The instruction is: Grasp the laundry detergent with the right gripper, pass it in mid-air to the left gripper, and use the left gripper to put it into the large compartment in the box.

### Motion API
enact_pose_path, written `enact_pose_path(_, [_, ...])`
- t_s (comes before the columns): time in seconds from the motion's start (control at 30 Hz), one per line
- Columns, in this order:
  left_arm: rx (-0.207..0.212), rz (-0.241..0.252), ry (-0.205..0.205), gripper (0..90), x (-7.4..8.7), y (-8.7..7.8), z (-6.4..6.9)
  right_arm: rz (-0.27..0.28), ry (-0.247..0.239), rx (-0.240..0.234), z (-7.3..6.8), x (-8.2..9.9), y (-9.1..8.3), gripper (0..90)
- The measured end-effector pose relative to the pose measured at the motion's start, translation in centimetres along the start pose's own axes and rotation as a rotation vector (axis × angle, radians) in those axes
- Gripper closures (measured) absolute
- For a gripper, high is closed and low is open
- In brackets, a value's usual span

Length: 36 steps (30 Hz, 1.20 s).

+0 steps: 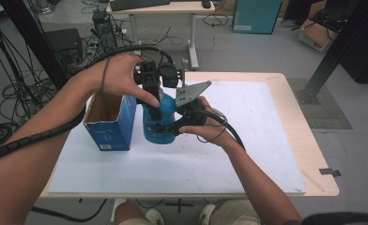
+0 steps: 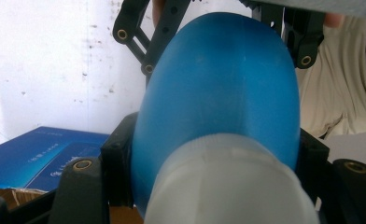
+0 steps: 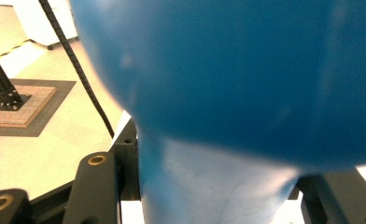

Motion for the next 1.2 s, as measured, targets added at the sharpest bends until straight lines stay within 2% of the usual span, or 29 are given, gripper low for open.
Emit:
enact_pose_path(0.07, [-0.014, 0.006, 0.004, 35.6, 0.0, 0.1, 0.0, -0.001, -0.001, 0.001, 0.0, 0.0, 0.0, 43.3])
enact_pose_path(0.17, [0.002, -0.002, 0.002, 35.8, 0.0, 0.0, 0.1, -0.001, -0.003, 0.002, 0.0, 0.0, 0.0, 43.3])
enact_pose_path(0.2, [-0.017, 0.0, 0.001, 35.8, 0.0, 0.1, 0.1, -0.003, -0.005, 0.002, 0.0, 0.0, 0.0, 43.3])
enact_pose_path(0.23, [-0.001, -0.012, 0.007, 35.8, 0.0, 0.0, 0.1, -0.003, -0.005, 0.0, 0.0, 0.0, 0.0, 43.3])
enact_pose_path(0.27, [-0.018, -0.004, 0.006, 35.8, 0.0, 0.2, 0.1, -0.006, -0.006, 0.0, 0.0, 0.1, 0.1, 43.2])
enact_pose_path(0.33, [0.003, -0.019, 0.007, 35.9, 0.0, 0.1, 0.1, -0.008, -0.012, 0.007, 0.1, 0.1, 0.1, 43.2])
enact_pose_path(0.37, [-0.013, -0.006, -0.004, 35.9, 0.0, 0.3, 0.1, -0.007, -0.011, 0.006, 0.1, 0.1, 0.1, 43.2])
enact_pose_path(0.4, [-0.01, -0.009, 0.004, 35.9, 0.0, 0.2, 0.0, -0.008, -0.018, 0.008, 0.1, 0.2, 0.1, 43.2])
enact_pose_path(0.43, [-0.008, -0.007, 0.006, 35.9, 0.0, 0.3, 0.0, -0.025, -0.075, 0.023, 0.7, 0.3, 0.0, 43.2])
enact_pose_path(0.5, [-0.017, -0.008, 0.012, 36.0, 0.0, 0.3, -0.1, 0.0, 0.001, 0.007, 0.1, 0.2, 0.1, 43.2])
enact_pose_path(0.53, [0.003, -0.018, 0.0, 36.0, -0.1, 0.3, 0.0, 0.001, 0.007, 0.009, 0.0, 0.2, 0.2, 43.2])
enact_pose_path(0.57, [0.001, -0.019, 0.005, 36.0, -0.1, 0.4, 0.0, -0.001, 0.011, 0.008, 0.0, 0.2, 0.2, 43.2])
enact_pose_path(0.63, [-0.005, -0.025, 0.013, 36.0, -0.2, 0.4, -0.1, -0.002, 0.009, 0.005, 0.0, 0.3, 0.1, 43.2])
enact_pose_path(0.67, [0.009, -0.031, 0.01, 36.0, -0.2, 0.3, -0.1, -0.007, -0.012, 0.005, 0.2, 0.4, 0.1, 43.2])
enact_pose_path(0.7, [0.0, -0.02, 0.004, 36.0, -0.2, 0.5, -0.1, -0.023, -0.069, 0.022, 0.7, 0.6, 0.0, 43.2])
enact_pose_path(0.73, [-0.005, -0.023, 0.006, 36.0, -0.2, 0.5, -0.1, -0.023, -0.068, 0.022, 0.7, 0.6, 0.0, 43.1])
enact_pose_path(0.77, [0.003, -0.028, 0.015, 36.0, -0.3, 0.5, -0.1, -0.012, -0.034, 0.013, 0.4, 0.6, 0.0, 43.2])
enact_pose_path(0.93, [0.001, -0.032, 0.006, 36.1, -0.5, 0.6, -0.1, -0.011, -0.034, 0.01, 0.5, 0.7, 0.0, 43.0])
enact_pose_path(0.97, [0.004, -0.034, 0.021, 36.2, -0.5, 0.6, -0.2, -0.01, -0.031, 0.008, 0.5, 0.8, -0.1, 42.9])
enact_pose_path(1.0, [0.013, -0.038, 0.006, 36.2, -0.5, 0.6, -0.2, -0.011, -0.033, 0.006, 0.5, 0.8, -0.1, 42.9])
enact_pose_path(1.1, [0.012, -0.04, -0.002, 36.2, -0.6, 0.7, -0.2, -0.017, -0.027, 0.001, 0.5, 0.9, -0.2, 42.9])
enact_pose_path(1.2, [0.011, -0.039, 0.011, 36.2, -0.7, 0.9, -0.4, -0.019, -0.028, -0.001, 0.7, 1.0, -0.2, 42.9])
Point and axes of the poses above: each handheld gripper's, and its own axes: y roughly forward along the jaws, x roughly out of its underside, z roughly to its right, the point moved 5 cm from there along y, roughly forward along the jaws, and after that the axes turned 4 degrees about -x, right-handed, at the moved point
